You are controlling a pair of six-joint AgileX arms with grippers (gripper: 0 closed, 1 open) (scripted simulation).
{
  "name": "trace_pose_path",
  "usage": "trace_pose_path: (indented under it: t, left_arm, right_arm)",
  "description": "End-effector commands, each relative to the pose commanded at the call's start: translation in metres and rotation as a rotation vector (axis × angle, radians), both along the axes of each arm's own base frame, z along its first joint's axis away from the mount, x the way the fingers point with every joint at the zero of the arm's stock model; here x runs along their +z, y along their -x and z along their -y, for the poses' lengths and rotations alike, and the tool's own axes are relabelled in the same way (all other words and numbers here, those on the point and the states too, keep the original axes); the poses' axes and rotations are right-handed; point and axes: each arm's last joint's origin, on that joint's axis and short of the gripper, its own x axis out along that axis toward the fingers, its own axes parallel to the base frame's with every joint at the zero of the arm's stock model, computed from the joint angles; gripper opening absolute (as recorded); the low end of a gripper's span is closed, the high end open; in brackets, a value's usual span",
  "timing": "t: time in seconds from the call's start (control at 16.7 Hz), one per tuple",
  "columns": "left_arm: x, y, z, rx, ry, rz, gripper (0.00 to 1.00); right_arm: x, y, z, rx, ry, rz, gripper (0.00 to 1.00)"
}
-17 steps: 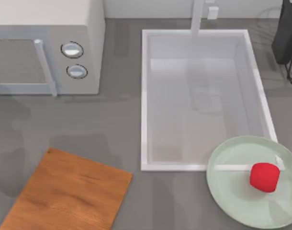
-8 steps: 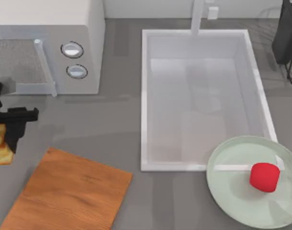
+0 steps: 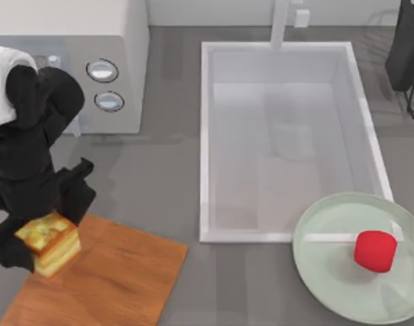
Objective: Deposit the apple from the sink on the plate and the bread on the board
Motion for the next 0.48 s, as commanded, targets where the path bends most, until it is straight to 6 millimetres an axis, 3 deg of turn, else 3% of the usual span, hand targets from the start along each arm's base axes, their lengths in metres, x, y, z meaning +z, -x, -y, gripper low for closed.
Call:
trace_pose_path:
  t: [0.24, 0.48]
  left_arm:
    - [0.001, 0.022, 0.025, 0.324, -0.049, 0.063, 0.00]
    - [0.007, 0.039, 0.038, 0.529, -0.038, 0.140, 0.00]
  right_arm:
    - [0.000, 0.000, 0.000, 0.000, 0.000, 0.000, 1.00]
    - [0.000, 0.000, 0.000, 0.000, 0.000, 0.000, 1.00]
